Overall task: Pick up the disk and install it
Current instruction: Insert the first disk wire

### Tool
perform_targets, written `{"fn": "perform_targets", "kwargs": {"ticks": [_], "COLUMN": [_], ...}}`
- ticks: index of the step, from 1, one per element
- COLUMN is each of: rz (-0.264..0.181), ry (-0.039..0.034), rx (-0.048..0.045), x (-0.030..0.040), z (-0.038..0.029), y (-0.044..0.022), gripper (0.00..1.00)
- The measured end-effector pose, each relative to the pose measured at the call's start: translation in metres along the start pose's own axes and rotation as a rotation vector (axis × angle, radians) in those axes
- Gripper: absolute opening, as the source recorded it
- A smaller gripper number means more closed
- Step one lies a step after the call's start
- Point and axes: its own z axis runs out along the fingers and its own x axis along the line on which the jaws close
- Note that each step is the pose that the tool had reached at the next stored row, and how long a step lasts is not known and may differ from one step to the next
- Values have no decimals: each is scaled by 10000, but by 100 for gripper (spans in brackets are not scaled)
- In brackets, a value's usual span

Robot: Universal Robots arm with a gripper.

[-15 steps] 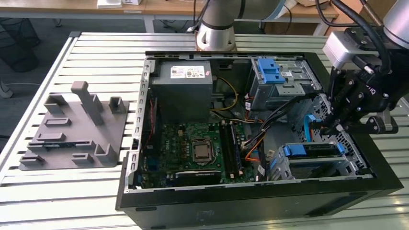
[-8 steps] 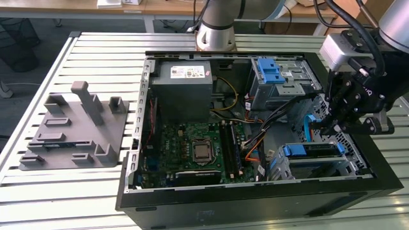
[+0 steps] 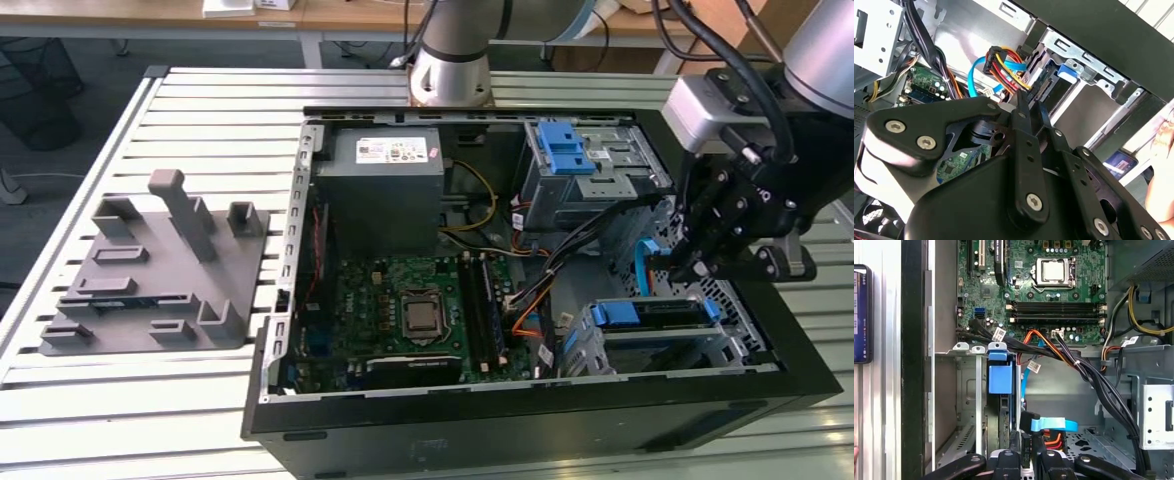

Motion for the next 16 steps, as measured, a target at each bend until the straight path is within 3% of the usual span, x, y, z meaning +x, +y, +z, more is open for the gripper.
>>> {"fn": "perform_targets", "kwargs": {"ticks": [9, 16], "rz": [0, 10], "ry": [-12, -11], "rx": [23, -181], "x": [0, 0], "z": [30, 34], "y": [-5, -70], "gripper": [16, 16]}}
